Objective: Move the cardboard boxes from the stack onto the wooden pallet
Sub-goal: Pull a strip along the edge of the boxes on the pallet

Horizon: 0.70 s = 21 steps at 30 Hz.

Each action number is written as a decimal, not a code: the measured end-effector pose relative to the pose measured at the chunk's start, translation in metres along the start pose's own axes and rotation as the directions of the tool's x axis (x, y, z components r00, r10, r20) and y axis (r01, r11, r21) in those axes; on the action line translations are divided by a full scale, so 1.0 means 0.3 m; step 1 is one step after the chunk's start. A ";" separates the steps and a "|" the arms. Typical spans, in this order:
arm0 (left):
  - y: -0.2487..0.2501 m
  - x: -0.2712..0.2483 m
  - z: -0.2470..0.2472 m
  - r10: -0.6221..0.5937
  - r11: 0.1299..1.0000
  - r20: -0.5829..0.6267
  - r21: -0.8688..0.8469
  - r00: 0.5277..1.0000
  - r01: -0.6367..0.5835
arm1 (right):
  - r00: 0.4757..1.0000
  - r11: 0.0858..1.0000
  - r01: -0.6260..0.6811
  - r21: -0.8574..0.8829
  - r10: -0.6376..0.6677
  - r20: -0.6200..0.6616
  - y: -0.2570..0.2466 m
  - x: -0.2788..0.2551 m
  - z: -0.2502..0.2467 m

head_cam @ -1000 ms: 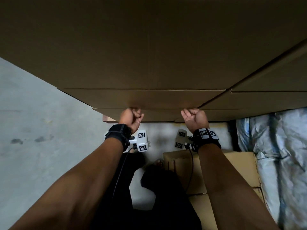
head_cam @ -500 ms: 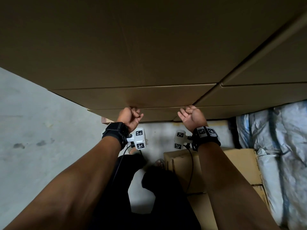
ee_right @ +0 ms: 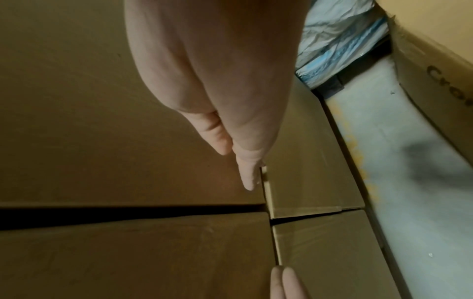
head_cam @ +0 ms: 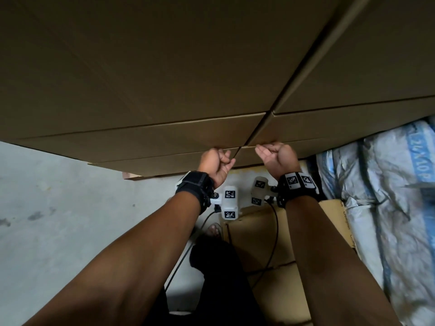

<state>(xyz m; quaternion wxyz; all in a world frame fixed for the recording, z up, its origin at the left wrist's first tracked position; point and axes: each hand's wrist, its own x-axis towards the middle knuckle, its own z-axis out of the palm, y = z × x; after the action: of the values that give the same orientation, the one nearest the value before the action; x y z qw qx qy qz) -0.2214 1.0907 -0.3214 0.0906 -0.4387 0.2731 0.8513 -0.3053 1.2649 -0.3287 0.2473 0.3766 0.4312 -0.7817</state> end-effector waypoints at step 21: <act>0.060 0.106 -0.150 0.019 0.978 -0.304 -0.191 0.953 -0.081 | 0.995 0.989 -0.086 0.122 0.091 -0.032 0.065 0.049 0.011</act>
<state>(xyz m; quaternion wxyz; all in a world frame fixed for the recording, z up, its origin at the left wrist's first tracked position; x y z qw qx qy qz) -0.2161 1.0483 -0.3607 -0.0185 -0.5626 0.2072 0.8001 -0.3013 1.2512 -0.3490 0.2505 0.4242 0.3708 -0.7873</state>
